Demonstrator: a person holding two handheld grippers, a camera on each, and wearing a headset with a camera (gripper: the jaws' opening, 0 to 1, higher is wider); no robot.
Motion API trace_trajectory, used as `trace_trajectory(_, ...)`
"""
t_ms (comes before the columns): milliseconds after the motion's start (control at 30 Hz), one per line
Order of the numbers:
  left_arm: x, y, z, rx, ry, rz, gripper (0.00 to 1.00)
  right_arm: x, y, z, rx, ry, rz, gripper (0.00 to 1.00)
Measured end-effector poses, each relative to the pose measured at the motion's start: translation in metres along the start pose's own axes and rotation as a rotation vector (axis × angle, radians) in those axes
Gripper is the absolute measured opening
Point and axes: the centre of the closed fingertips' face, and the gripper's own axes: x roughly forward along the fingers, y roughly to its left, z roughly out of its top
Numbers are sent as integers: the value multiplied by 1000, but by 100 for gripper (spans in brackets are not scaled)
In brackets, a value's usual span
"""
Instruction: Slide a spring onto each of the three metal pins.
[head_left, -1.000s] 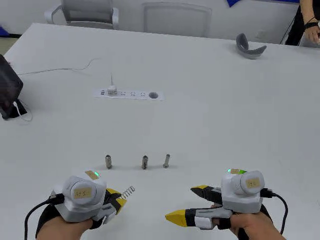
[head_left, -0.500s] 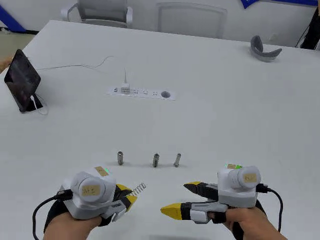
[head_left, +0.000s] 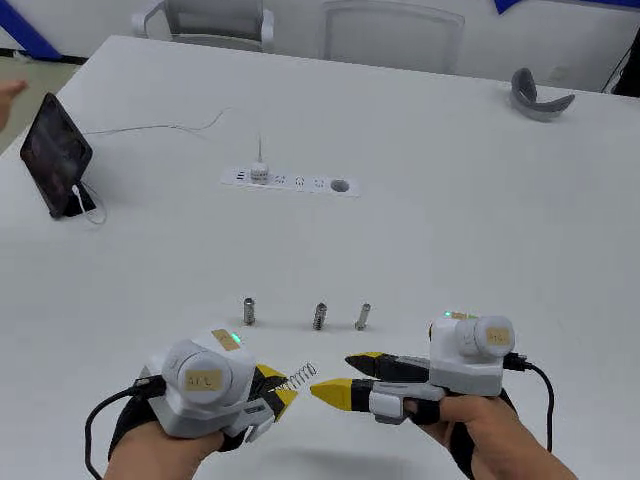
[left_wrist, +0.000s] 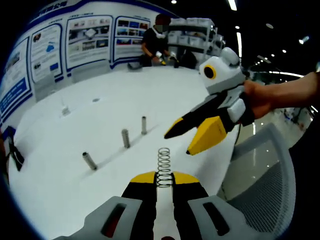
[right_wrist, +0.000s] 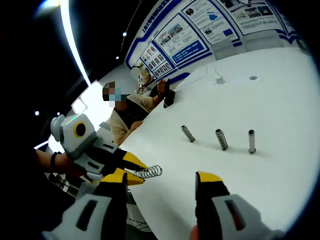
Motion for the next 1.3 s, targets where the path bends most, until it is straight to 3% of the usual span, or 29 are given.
trace_trajectory(367, 5, -18, 17, 36, -20, -38, 11, -2, 10, 9, 120, -63, 84, 29)
trace_trajectory(567, 7, -23, 28, 52, -36, -50, 11, -5, 12, 8, 155, -70, 106, 24)
trace_trajectory(800, 9, -24, 30, 75, -34, -59, 11, -9, 15, 8, 186, -73, 122, 18)
trace_trajectory(1300, 15, -27, 32, 85, -36, -76, 10, -16, 20, 15, 146, -63, 132, 12)
